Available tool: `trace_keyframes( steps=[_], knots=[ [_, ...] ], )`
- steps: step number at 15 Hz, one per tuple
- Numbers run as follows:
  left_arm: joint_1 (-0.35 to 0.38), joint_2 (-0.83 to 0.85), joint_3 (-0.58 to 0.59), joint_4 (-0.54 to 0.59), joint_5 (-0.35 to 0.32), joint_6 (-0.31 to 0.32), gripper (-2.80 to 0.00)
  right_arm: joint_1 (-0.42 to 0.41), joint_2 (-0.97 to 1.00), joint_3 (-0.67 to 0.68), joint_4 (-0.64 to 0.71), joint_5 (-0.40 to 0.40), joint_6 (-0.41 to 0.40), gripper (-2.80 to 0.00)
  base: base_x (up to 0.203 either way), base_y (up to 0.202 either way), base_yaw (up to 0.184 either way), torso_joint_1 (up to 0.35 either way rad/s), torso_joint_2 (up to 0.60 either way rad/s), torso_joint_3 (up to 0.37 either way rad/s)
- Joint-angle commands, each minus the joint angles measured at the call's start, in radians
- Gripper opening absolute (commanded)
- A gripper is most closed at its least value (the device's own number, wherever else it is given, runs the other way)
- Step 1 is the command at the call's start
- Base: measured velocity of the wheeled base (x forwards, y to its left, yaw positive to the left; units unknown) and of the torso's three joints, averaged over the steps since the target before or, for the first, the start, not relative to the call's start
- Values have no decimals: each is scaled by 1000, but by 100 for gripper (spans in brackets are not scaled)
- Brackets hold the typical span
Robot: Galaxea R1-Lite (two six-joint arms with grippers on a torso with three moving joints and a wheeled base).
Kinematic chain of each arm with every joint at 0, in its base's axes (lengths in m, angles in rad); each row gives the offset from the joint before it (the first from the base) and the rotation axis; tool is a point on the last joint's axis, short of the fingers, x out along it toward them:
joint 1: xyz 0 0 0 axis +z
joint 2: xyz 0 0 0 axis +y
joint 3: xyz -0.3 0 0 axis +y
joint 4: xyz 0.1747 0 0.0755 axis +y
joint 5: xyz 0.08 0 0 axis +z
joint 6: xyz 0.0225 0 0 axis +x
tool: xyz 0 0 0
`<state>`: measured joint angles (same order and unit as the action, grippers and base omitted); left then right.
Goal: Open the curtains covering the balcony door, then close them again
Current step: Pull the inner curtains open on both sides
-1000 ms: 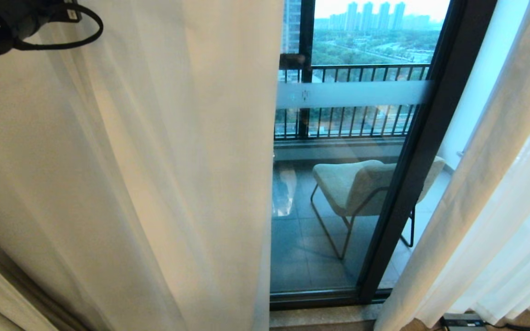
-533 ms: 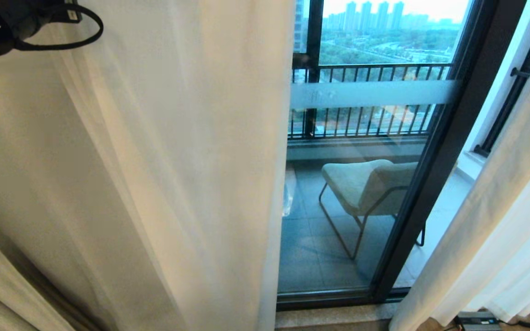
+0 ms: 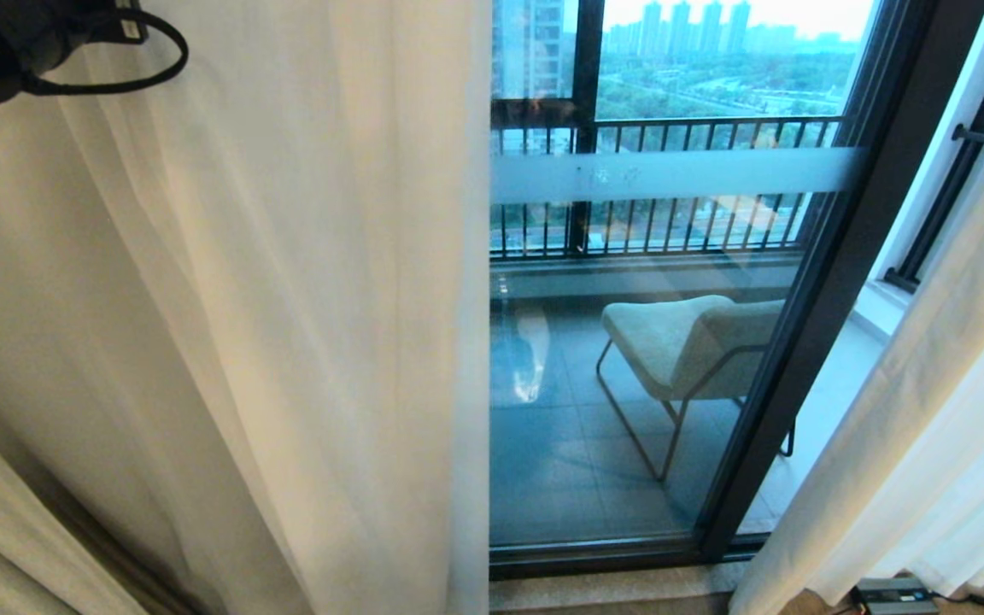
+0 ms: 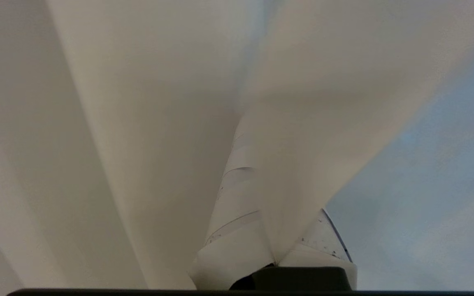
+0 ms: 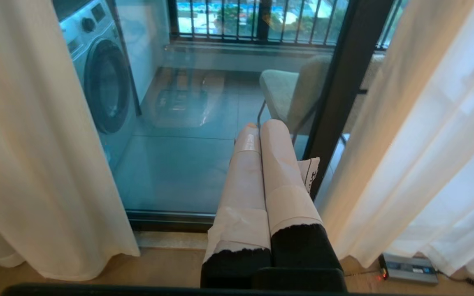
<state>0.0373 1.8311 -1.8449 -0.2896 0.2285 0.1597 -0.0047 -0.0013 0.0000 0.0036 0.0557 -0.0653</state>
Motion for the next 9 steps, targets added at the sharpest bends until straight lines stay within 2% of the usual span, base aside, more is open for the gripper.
trace_keyframes(
  steps=[1,9],
  knots=[
    [15,2,0,-2,2,1,-280,0,1,0,-1,1,-1,-280,0,0,0,0,0,0],
    [71,8,-1,-3,0,0,-280,0,1,0,-1,1,-1,-280,0,0,0,0,0,0]
  ],
)
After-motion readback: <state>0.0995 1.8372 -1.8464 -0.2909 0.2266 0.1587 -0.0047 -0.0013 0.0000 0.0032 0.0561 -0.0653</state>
